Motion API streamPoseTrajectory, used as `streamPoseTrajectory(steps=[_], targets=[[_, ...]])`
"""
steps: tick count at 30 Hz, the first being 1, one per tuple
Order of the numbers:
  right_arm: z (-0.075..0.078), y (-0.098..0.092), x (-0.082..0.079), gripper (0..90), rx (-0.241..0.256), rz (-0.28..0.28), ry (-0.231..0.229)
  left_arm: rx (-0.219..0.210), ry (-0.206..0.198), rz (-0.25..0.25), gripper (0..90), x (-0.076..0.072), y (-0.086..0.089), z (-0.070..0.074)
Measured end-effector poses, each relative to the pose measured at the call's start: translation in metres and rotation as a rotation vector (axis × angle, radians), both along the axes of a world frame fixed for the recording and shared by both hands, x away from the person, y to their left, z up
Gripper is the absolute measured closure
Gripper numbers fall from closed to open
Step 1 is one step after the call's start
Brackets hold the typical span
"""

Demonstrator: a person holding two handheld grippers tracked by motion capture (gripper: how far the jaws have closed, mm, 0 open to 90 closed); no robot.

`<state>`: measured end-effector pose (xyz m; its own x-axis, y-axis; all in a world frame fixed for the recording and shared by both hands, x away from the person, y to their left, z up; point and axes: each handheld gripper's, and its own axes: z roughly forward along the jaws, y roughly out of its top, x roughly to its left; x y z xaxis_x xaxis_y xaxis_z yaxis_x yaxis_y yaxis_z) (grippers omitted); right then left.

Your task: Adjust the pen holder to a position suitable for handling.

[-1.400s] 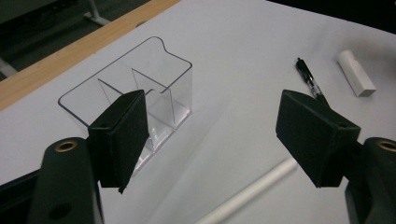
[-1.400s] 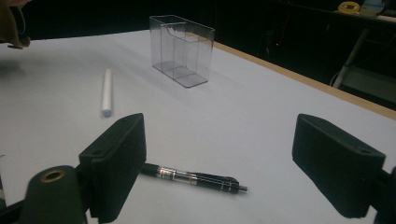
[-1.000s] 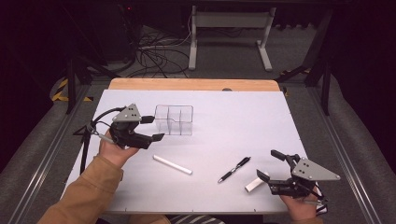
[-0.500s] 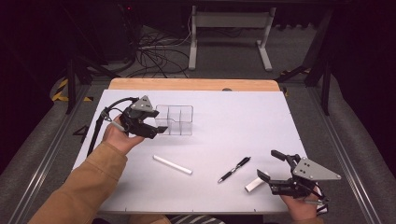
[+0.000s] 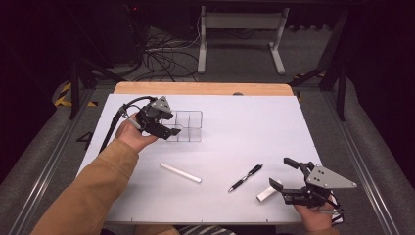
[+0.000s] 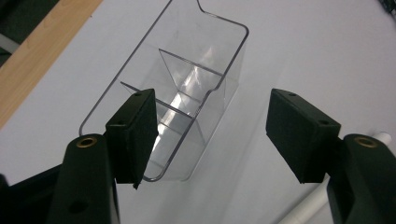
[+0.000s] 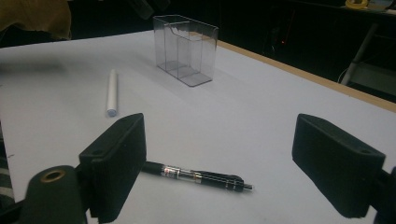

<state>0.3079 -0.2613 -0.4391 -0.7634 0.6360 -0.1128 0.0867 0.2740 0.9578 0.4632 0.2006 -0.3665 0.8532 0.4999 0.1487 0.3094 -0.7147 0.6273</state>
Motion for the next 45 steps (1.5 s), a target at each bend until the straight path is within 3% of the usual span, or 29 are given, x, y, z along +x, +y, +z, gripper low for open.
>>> streamPoseTrajectory(steps=[1, 11, 20, 31, 36, 45], targets=[[0.0, 0.0, 0.001, 18.1, 0.002, 0.003, 0.002, 0.013, 0.021, 0.006, 38.5, 0.004, -0.001, -0.002], [-0.001, -0.002, 0.002, 18.1, 0.018, 0.005, 0.017, 0.058, 0.101, 0.037, 50.5, 0.022, 0.0, -0.013], [-0.002, -0.003, 0.003, 18.1, 0.019, 0.008, 0.02, 0.169, 0.11, 0.033, 53.5, 0.029, -0.014, -0.019], [-0.003, -0.003, 0.003, 18.0, 0.023, 0.009, 0.029, 0.22, 0.144, 0.035, 59.4, 0.032, -0.019, -0.03], [-0.003, -0.003, 0.004, 17.8, 0.024, 0.013, 0.03, 0.286, 0.141, 0.019, 59.4, 0.031, -0.025, -0.038], [-0.004, -0.005, 0.004, 17.6, 0.032, 0.014, 0.035, 0.289, 0.145, 0.019, 65.2, 0.032, -0.024, -0.039]])
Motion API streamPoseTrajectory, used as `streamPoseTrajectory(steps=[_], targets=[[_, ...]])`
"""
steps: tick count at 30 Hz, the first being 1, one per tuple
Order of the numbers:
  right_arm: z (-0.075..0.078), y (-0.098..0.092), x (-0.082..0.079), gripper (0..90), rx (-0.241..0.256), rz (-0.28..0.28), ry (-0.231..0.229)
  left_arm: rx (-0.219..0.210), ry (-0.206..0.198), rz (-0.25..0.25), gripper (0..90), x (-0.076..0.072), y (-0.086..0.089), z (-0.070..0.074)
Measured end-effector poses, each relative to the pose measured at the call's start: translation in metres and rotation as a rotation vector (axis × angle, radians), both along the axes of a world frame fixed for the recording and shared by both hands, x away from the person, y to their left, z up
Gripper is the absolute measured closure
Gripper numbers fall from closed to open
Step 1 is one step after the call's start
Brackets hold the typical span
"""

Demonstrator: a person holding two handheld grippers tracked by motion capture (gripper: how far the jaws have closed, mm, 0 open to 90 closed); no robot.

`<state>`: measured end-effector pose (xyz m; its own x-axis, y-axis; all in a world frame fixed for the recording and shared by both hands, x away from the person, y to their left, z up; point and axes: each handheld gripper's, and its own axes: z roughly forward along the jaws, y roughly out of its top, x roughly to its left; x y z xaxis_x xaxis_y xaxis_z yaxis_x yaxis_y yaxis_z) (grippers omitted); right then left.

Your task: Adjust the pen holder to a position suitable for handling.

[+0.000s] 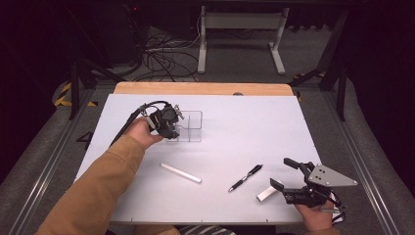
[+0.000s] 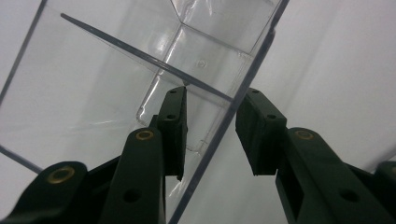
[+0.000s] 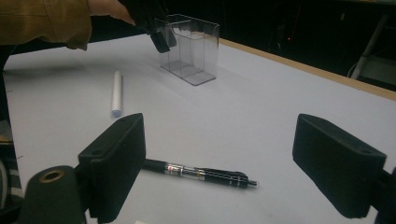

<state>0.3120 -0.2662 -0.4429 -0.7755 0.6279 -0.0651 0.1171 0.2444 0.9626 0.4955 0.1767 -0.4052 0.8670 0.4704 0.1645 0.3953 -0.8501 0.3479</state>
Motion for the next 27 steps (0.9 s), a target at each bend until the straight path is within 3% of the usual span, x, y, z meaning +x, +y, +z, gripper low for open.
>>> streamPoseTrajectory(steps=[6, 9, 10, 12, 17, 27], targets=[[-0.001, -0.001, 0.001, 17.6, 0.008, -0.001, 0.006, 0.015, 0.0, -0.048, 72.9, -0.005, 0.003, 0.002], [-0.001, -0.001, 0.001, 17.5, 0.01, 0.005, 0.011, 0.041, 0.0, -0.1, 78.5, -0.01, 0.002, 0.002], [-0.001, 0.0, 0.002, 17.5, 0.006, 0.01, 0.008, 0.067, -0.022, -0.14, 83.6, -0.016, -0.001, 0.002], [-0.001, 0.0, 0.002, 17.5, 0.007, 0.011, 0.009, 0.079, -0.034, -0.156, 85.4, -0.019, -0.002, 0.002], [-0.002, 0.0, 0.002, 17.5, 0.009, 0.011, 0.014, 0.038, 0.0, -0.223, 88.1, -0.024, -0.004, 0.008], [-0.001, -0.001, 0.001, 17.5, 0.011, 0.018, 0.011, -0.013, -0.011, -0.362, 88.1, -0.05, -0.02, 0.029]])
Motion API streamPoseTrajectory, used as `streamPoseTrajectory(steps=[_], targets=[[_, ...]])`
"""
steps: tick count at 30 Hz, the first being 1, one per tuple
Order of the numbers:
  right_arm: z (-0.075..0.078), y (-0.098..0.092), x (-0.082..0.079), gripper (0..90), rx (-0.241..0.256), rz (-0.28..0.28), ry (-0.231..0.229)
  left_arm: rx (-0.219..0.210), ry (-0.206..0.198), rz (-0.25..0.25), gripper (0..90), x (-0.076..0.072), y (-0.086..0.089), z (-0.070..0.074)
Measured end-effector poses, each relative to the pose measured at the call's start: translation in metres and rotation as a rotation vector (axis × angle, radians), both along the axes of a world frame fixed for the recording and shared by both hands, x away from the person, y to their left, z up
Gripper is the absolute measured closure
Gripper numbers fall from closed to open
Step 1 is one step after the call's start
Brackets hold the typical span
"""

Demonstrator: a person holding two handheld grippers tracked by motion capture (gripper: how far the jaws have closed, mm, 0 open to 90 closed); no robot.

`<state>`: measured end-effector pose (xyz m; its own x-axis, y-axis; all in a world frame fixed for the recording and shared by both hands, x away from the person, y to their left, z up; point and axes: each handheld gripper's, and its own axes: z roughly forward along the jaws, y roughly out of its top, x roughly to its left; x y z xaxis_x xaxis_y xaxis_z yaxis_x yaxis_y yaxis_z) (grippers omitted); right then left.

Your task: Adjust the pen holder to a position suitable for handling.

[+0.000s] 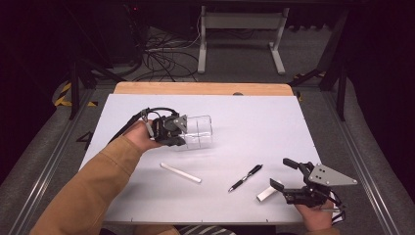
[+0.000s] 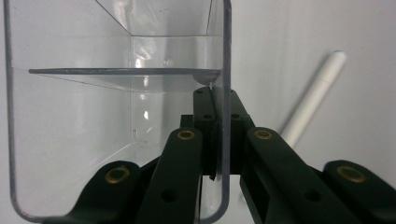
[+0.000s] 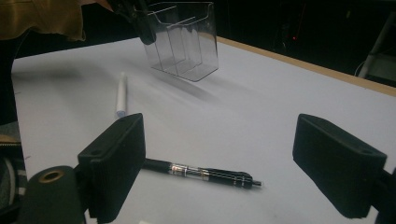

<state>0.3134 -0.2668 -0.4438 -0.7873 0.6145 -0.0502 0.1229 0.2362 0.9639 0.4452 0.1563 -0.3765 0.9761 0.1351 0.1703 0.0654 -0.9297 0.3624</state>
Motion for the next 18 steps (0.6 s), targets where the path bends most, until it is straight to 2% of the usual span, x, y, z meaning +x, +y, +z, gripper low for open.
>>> streamPoseTrajectory(steps=[3, 8, 11, 18], targets=[[0.0, 0.0, 0.0, 17.5, 0.001, -0.001, 0.002, 0.001, 0.01, -0.037, 88.0, -0.009, -0.006, 0.0], [0.0, 0.001, 0.0, 17.4, 0.004, 0.001, 0.001, 0.027, 0.028, -0.092, 88.1, -0.019, -0.021, -0.004], [0.0, 0.001, 0.0, 17.4, 0.004, 0.001, 0.001, 0.026, 0.04, -0.103, 88.1, -0.021, -0.025, -0.006], [0.0, 0.0, -0.001, 17.4, 0.004, 0.003, -0.002, 0.018, 0.109, -0.116, 88.0, -0.019, -0.033, -0.014]])
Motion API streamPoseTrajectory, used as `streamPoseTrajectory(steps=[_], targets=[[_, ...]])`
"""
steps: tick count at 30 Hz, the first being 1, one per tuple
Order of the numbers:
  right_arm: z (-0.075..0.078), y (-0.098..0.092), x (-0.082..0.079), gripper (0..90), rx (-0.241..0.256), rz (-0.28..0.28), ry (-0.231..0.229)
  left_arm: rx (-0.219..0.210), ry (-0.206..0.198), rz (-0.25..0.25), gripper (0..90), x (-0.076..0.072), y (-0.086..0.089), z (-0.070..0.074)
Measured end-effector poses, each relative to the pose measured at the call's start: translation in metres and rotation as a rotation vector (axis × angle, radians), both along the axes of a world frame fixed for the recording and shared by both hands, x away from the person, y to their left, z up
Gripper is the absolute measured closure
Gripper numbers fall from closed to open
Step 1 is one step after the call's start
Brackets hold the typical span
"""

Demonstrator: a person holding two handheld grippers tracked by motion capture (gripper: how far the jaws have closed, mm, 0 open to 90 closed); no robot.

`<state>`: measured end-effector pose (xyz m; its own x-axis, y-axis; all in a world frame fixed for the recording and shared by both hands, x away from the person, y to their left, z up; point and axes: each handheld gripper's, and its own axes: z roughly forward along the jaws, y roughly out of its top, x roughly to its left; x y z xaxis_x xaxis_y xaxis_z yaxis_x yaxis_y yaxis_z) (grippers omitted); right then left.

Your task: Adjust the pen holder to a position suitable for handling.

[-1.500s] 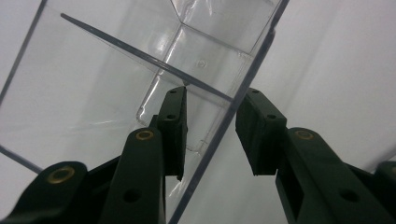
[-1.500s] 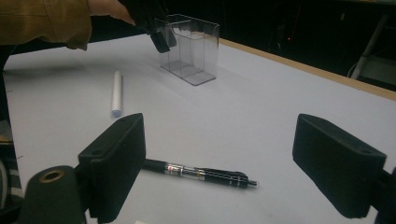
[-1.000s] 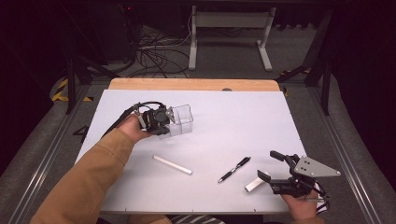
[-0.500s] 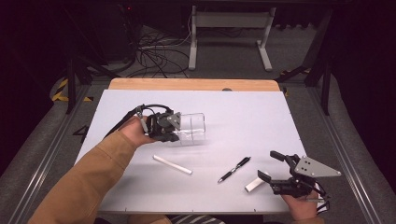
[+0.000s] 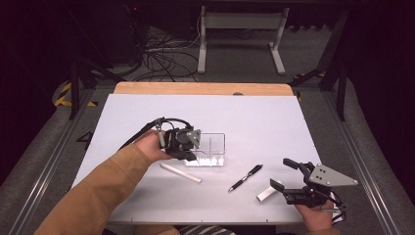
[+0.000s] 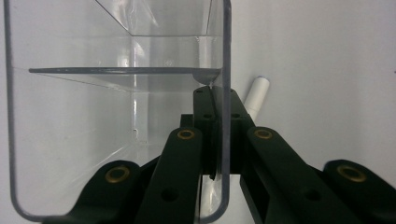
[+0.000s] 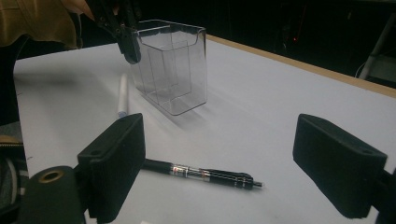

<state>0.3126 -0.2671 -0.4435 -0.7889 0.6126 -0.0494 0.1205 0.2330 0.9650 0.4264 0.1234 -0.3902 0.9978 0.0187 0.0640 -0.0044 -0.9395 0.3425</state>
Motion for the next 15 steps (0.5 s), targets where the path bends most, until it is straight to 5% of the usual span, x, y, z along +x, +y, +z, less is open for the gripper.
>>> streamPoseTrajectory(steps=[15], targets=[[-0.0005, 0.0002, 0.0004, 17.4, -0.003, 0.001, 0.005, 0.022, 0.0, 0.007, 88.0, 0.0052, -0.0059, -0.0092]])
